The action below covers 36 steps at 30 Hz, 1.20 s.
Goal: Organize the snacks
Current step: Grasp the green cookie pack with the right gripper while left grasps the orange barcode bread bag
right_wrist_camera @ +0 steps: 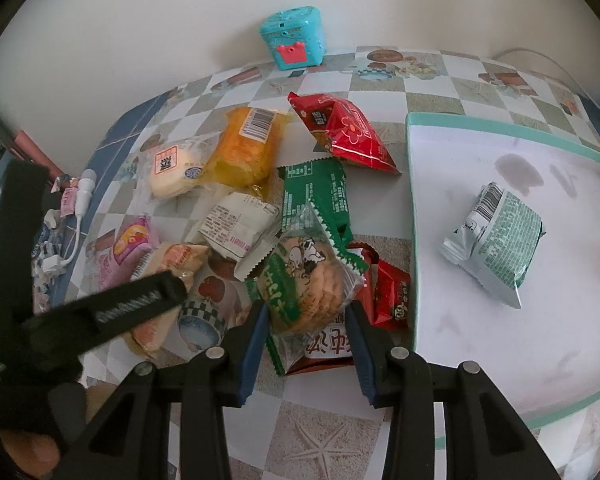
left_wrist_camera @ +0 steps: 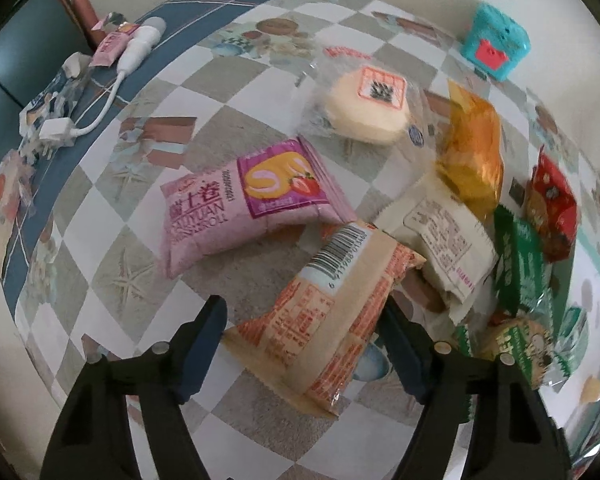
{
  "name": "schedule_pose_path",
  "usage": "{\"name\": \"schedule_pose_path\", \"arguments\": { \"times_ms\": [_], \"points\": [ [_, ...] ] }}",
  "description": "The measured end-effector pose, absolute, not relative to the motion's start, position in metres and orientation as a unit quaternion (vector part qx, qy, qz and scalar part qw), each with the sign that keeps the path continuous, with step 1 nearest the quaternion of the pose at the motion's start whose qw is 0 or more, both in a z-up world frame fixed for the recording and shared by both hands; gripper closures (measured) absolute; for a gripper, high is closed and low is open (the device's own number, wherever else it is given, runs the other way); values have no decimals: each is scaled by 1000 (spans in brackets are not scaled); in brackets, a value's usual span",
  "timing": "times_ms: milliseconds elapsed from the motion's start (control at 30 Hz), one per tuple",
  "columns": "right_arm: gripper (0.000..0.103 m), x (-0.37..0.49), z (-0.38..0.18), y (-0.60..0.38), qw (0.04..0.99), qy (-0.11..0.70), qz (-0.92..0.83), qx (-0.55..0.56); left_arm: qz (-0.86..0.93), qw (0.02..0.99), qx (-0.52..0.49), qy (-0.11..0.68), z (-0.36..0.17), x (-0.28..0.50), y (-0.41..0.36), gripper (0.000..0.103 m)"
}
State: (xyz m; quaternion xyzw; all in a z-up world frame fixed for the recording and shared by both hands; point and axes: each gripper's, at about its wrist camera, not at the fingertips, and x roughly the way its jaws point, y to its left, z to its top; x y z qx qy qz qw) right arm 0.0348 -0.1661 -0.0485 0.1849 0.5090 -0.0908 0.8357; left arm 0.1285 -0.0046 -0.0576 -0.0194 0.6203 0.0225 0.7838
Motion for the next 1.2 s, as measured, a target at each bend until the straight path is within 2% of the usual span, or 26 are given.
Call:
{"name": "schedule_pose_path", "arguments": {
  "times_ms": [500,967,1033,1100,1200],
  "points": [
    [60,35,-48,-159,833,516,-76,184,25,787,-71,612,-44,127,24,29],
    [59,40,-48,-162,832,512,-62,203,14,770,-119,627,-52,122,44,29],
    [57,41,-47,-163,831,512,-60,209,14,767,-126,629,-54,122,47,29],
    [43,41,-47,-162,830,511,-55,217,15,764,-132,631,-55,121,51,29],
    [41,43,-43,-158,834,509,-55,204,18,762,-140,632,-55,121,57,29]
  ]
}}
